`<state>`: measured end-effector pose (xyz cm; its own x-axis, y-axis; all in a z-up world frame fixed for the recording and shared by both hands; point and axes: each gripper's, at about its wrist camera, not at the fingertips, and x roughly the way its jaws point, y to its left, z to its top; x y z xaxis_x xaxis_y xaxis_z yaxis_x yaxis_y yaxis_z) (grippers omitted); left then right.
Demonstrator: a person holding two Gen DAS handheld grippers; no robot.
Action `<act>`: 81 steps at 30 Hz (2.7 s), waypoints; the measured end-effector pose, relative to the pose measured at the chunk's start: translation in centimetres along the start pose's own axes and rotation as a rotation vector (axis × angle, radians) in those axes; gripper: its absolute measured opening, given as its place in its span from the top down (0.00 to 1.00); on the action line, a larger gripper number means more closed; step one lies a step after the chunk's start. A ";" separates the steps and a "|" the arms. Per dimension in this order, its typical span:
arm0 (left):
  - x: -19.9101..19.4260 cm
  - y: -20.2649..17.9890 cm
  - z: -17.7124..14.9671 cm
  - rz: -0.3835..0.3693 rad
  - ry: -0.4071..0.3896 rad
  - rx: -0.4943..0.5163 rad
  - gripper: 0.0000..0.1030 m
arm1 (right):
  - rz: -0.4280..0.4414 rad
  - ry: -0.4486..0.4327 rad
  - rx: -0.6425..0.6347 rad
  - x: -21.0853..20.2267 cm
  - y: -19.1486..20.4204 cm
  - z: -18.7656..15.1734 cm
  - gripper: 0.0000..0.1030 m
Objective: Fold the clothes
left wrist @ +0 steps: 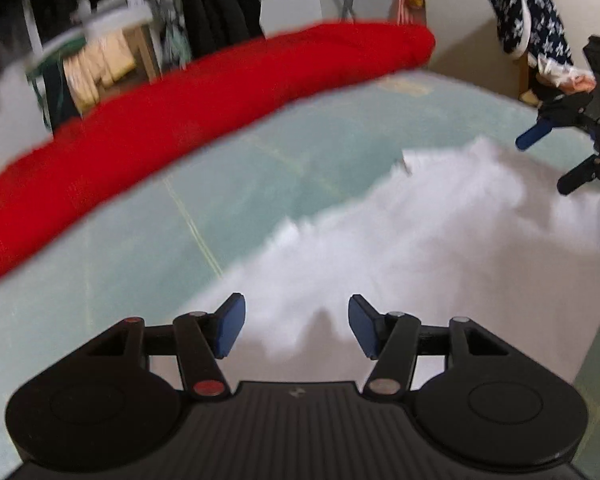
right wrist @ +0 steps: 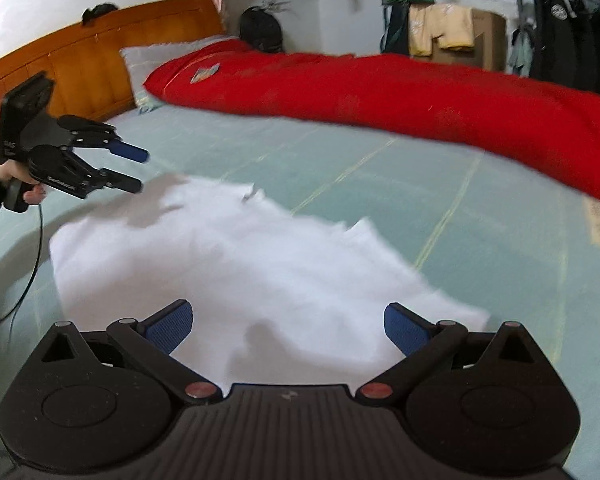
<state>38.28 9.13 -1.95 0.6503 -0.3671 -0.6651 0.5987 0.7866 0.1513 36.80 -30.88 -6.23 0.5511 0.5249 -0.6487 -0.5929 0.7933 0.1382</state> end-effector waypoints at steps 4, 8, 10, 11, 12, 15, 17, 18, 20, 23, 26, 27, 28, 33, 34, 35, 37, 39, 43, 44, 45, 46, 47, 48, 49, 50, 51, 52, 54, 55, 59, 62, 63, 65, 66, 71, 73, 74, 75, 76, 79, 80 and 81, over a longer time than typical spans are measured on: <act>-1.3 -0.4 -2.7 0.007 -0.001 -0.052 0.43 | -0.077 0.074 0.024 0.3 -0.2 -3.1 0.00; -2.6 -0.8 -5.3 0.015 -0.001 -0.105 0.45 | -0.150 0.058 0.020 -2.0 0.9 -5.0 0.00; -3.3 -1.1 -6.5 0.016 0.003 -0.124 0.44 | -0.153 0.014 0.014 -3.5 2.4 -5.4 0.00; -3.6 -1.4 -7.0 0.016 0.011 -0.126 0.44 | -0.139 -0.014 0.012 -4.1 3.3 -5.5 0.00; -3.7 -1.6 -7.7 0.016 0.027 -0.136 0.43 | -0.126 -0.034 0.015 -4.4 4.1 -5.6 0.00; -4.1 -1.7 -10.3 0.016 0.071 -0.203 0.43 | -0.091 -0.037 0.042 -4.5 5.6 -6.8 0.00; -5.1 -1.6 -11.2 0.012 0.067 -0.238 0.43 | -0.078 -0.016 0.092 -4.7 5.2 -8.3 0.00; -5.5 -1.7 -11.3 0.018 0.069 -0.232 0.42 | -0.072 -0.006 0.118 -4.8 5.1 -9.0 0.00; -6.1 -2.2 -10.7 0.037 0.073 -0.196 0.42 | -0.063 0.001 0.168 -5.4 4.7 -10.1 0.00; -6.8 -2.5 -9.3 0.042 0.036 -0.173 0.38 | -0.085 -0.044 0.188 -6.9 5.1 -9.3 0.00; -5.9 -2.8 -9.1 0.044 0.030 -0.204 0.37 | -0.064 -0.105 0.191 -7.3 6.1 -8.2 0.00; -5.5 -3.0 -9.2 0.045 0.036 -0.214 0.37 | -0.055 -0.112 0.203 -7.1 6.3 -8.3 0.00; -5.2 -3.2 -9.7 0.054 0.054 -0.217 0.37 | -0.046 -0.114 0.217 -6.8 6.4 -8.5 0.00; -5.9 -3.1 -11.4 0.054 0.069 -0.272 0.37 | -0.101 -0.044 0.288 -5.5 6.0 -11.4 0.00; -5.7 -3.0 -10.8 0.054 0.057 -0.265 0.37 | -0.101 -0.054 0.292 -5.9 6.0 -11.5 0.00; -5.5 -3.0 -10.2 0.053 0.046 -0.258 0.37 | -0.098 -0.064 0.295 -6.4 6.1 -11.5 0.00; -5.1 -2.9 -9.0 0.052 0.022 -0.243 0.37 | -0.110 -0.096 0.286 -6.7 6.2 -10.7 0.00; -4.7 -2.9 -7.8 0.052 -0.001 -0.229 0.37 | -0.132 -0.135 0.276 -6.6 5.9 -9.4 0.00; -3.1 -2.3 -6.2 0.063 -0.015 -0.236 0.37 | -0.117 -0.164 0.327 -3.9 4.1 -7.5 0.00; -2.4 -2.0 -6.5 0.078 0.008 -0.256 0.37 | -0.124 -0.157 0.342 -3.3 3.6 -7.6 0.00; -1.6 -1.7 -6.8 0.092 0.031 -0.275 0.37 | -0.137 -0.144 0.358 -2.8 3.0 -7.9 0.00; -1.2 -1.3 -7.3 0.098 0.046 -0.292 0.37 | -0.150 -0.130 0.375 -2.2 2.4 -8.2 0.00; -1.0 -1.0 -8.0 0.100 0.057 -0.309 0.37 | -0.144 -0.139 0.382 -2.2 2.1 -8.7 0.00; -1.3 -0.7 -8.4 0.094 0.050 -0.319 0.37 | -0.140 -0.151 0.381 -2.6 2.0 -9.0 0.00; -1.7 -0.6 -8.5 0.090 0.042 -0.324 0.37 | -0.141 -0.157 0.375 -3.2 2.1 -9.1 0.00; -2.0 -0.5 -8.2 0.087 0.034 -0.329 0.37 | -0.142 -0.161 0.368 -3.7 2.3 -9.0 0.00; -2.3 -0.4 -7.7 0.083 0.023 -0.332 0.37 | -0.138 -0.165 0.360 -4.0 2.3 -8.6 0.00; -2.4 -0.3 -7.2 0.076 0.009 -0.334 0.37 | -0.131 -0.168 0.353 -4.1 2.3 -8.1 0.00; -1.8 -0.2 -5.8 0.055 -0.006 -0.347 0.37 | -0.121 -0.176 0.341 -4.1 2.2 -6.9 0.00; -1.3 -0.2 -5.3 0.039 -0.007 -0.359 0.37 | -0.115 -0.178 0.336 -3.6 2.1 -6.2 0.00; 0.7 -0.9 -4.2 -0.069 -0.012 -0.415 0.37 | -0.094 -0.147 0.317 -1.0 2.0 -4.5 0.00; 1.8 -1.6 -4.3 -0.107 0.012 -0.423 0.36 | -0.098 -0.104 0.315 1.1 1.7 -4.2 0.00; 2.0 -1.5 -4.6 -0.092 0.023 -0.420 0.36 | -0.111 -0.098 0.320 1.3 1.5 -4.6 0.00; 2.0 -0.9 -5.3 -0.050 0.031 -0.425 0.36 | -0.127 -0.102 0.324 1.0 1.1 -5.5 0.00; 1.6 -0.5 -5.6 -0.015 0.037 -0.437 0.36 | -0.130 -0.106 0.328 0.5 1.0 -5.9 0.00; -1.8 -2.1 -5.6 0.044 0.022 -0.289 0.38 | -0.182 -0.065 0.250 -1.8 2.6 -6.4 0.00; -3.3 -4.7 -5.5 0.076 0.020 -0.109 0.37 | -0.202 -0.045 0.147 -2.5 4.4 -6.2 0.00; -4.0 -6.4 -5.4 0.098 0.020 -0.001 0.35 | -0.212 -0.035 0.091 -2.9 5.4 -6.0 0.00; -4.6 -7.8 -5.4 0.109 0.023 0.092 0.35 | -0.229 -0.028 0.024 -3.2 6.6 -5.8 0.00; -5.1 -9.1 -5.4 0.112 0.028 0.177 0.35 | -0.244 -0.019 -0.037 -3.6 7.8 -5.6 0.00; -7.0 -11.6 -5.5 0.091 0.044 0.319 0.35 | -0.281 0.011 -0.199 -4.6 10.8 -5.1 0.00; -7.7 -11.9 -5.5 0.092 0.047 0.334 0.35 | -0.295 0.020 -0.241 -5.1 11.6 -5.0 0.00; -8.6 -12.1 -5.5 0.095 0.051 0.348 0.35 | -0.312 0.026 -0.278 -5.7 12.3 -5.0 0.00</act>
<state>22.90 5.52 -2.14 0.6917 -0.2688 -0.6703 0.6659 0.5967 0.4478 23.43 -25.62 -4.53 0.7165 0.2612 -0.6469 -0.5375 0.7978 -0.2732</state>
